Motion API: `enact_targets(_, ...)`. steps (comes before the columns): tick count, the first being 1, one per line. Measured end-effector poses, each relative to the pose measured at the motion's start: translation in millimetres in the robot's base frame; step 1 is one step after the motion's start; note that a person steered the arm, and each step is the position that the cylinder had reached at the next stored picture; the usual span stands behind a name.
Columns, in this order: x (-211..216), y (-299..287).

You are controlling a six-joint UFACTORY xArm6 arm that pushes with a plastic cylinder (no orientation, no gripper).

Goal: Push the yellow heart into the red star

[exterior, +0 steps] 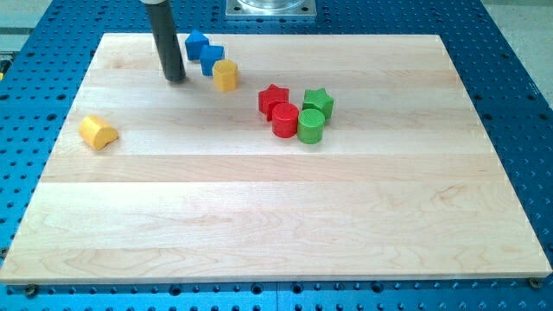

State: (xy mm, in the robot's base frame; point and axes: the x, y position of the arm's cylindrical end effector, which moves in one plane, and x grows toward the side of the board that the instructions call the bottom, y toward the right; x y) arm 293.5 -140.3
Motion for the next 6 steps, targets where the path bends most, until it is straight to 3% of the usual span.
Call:
enact_targets(1,0,73)
enact_targets(2,46,107)
enact_targets(3,45,51)
enact_targets(4,119,-6)
enact_targets(5,223,-100)
enact_targets(6,194,-161)
